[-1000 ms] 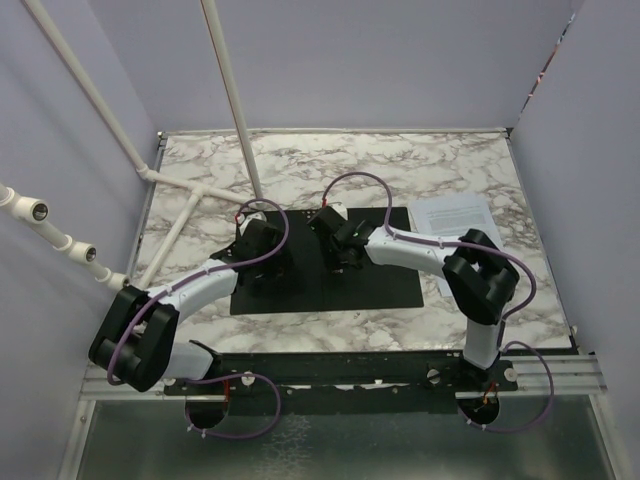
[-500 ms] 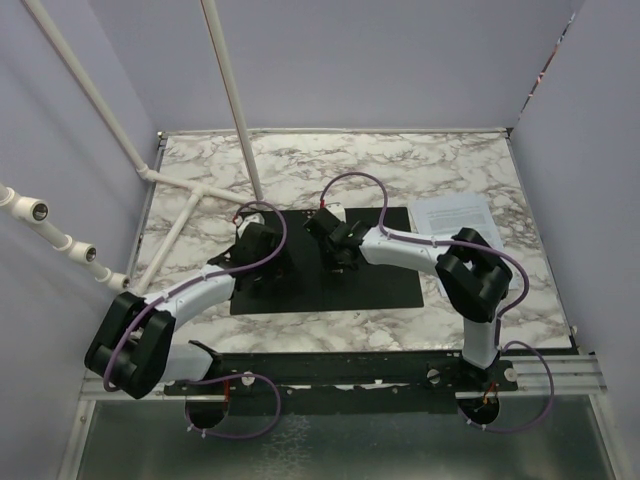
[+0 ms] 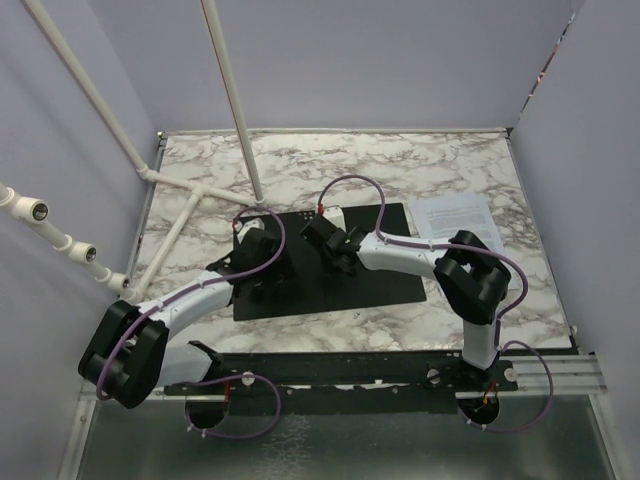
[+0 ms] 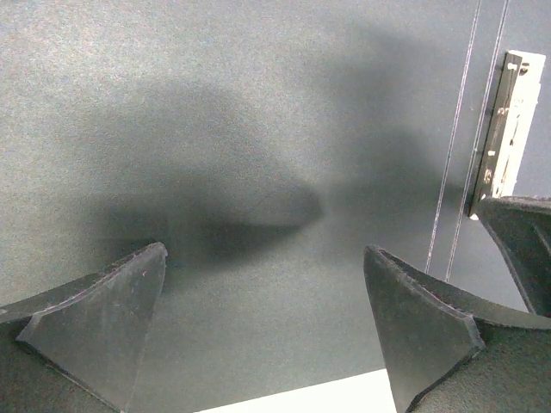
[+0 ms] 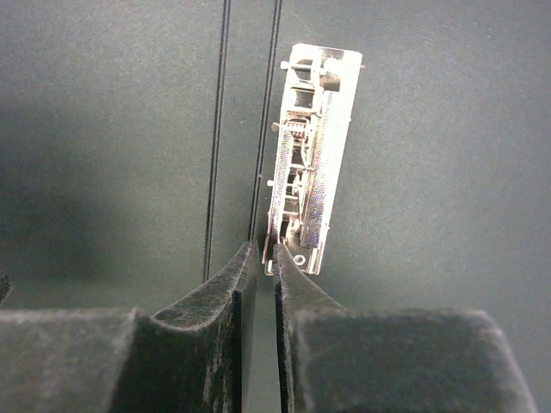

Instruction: Put the files into the folder

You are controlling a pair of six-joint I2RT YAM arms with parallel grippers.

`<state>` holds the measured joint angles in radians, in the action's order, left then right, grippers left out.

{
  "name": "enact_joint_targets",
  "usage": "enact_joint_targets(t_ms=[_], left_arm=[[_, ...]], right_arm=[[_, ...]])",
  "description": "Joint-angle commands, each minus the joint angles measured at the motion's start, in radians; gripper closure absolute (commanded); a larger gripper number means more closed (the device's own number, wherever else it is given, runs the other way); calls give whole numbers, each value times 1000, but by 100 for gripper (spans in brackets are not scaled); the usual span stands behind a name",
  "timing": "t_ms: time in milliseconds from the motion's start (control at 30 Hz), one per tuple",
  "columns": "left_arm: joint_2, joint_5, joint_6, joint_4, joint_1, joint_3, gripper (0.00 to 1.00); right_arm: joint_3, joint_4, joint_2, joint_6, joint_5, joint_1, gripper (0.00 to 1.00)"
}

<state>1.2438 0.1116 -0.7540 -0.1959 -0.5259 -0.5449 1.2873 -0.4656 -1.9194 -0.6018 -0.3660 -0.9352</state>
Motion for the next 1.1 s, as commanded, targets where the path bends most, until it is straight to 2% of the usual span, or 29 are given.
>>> enact_joint_targets(t_ms=[0, 600, 1067], left_arm=[[-8, -58, -48, -121, -18, 37, 1], [17, 0, -54, -128, -25, 54, 1], [72, 51, -41, -126, -26, 59, 1]], right_arm=[[-46, -82, -36, -7, -41, -11, 86], [-49, -133, -91, -9, -108, -49, 100], [-68, -190, -140, -39, -212, -63, 100]])
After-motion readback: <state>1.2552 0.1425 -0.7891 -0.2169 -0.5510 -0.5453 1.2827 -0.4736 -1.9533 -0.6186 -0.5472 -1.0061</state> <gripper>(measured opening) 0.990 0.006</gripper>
